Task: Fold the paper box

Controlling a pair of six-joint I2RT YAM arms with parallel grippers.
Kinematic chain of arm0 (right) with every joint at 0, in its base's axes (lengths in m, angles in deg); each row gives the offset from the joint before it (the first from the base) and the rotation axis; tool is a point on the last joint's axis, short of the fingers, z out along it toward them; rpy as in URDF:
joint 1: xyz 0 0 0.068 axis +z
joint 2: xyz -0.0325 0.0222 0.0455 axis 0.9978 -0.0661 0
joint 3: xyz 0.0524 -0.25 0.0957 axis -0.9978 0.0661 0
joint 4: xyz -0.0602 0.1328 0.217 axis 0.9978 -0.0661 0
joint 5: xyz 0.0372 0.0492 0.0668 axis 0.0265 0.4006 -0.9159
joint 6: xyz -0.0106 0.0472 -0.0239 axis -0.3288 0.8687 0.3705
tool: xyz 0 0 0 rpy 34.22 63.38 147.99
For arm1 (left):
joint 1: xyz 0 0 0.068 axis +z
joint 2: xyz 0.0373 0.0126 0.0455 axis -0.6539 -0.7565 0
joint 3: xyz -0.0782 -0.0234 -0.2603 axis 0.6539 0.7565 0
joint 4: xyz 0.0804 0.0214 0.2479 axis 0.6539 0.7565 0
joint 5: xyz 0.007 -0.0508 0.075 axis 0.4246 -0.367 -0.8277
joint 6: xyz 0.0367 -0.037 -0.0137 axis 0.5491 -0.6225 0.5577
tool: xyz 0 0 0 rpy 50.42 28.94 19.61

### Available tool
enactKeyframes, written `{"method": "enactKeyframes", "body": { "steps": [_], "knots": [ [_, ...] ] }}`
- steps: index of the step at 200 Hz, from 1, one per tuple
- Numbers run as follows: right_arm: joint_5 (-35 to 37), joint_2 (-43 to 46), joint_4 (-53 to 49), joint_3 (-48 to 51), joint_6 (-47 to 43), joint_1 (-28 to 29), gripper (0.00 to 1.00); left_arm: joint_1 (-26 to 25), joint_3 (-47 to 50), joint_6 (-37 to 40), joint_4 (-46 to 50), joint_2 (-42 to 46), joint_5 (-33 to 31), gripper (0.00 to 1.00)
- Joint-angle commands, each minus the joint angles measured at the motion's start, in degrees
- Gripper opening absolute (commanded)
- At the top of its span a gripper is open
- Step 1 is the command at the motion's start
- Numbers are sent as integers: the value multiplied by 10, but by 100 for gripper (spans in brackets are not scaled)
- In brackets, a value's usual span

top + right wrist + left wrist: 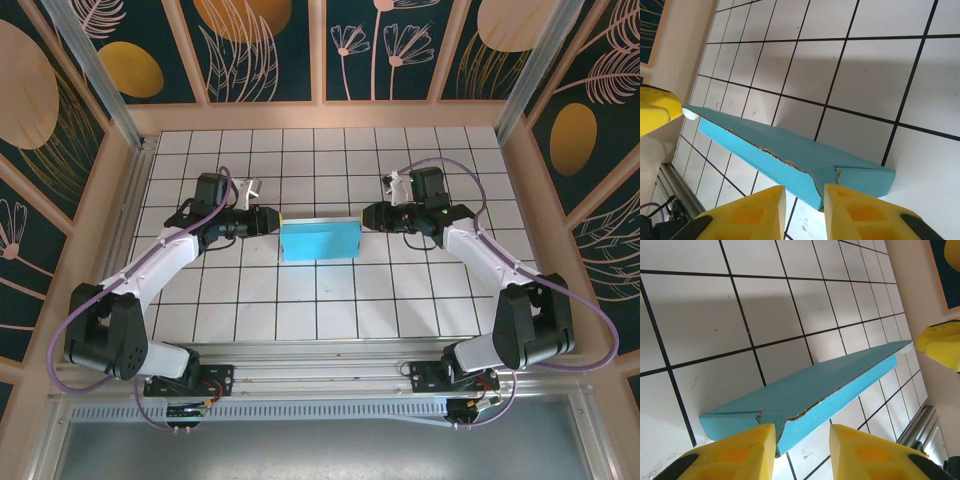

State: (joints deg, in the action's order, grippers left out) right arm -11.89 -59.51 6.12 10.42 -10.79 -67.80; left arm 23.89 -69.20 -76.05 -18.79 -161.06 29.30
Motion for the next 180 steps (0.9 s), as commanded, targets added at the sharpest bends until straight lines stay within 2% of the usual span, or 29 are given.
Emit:
{"method": "enactKeyframes", "body": {
  "steps": [1,52,100,180],
  "knots": [
    [-1,10,10,11,4,-4,28,-3,2,-5,13,9,2,34],
    [-11,-8,16,14,5,-4,28,-3,11,-10,10,7,6,32],
    [-16,-9,23,17,7,-4,19,-4,11,-15,1,-2,14,27],
    [-19,-16,26,14,10,1,19,-3,10,-17,-1,-6,17,21]
  ]
}}
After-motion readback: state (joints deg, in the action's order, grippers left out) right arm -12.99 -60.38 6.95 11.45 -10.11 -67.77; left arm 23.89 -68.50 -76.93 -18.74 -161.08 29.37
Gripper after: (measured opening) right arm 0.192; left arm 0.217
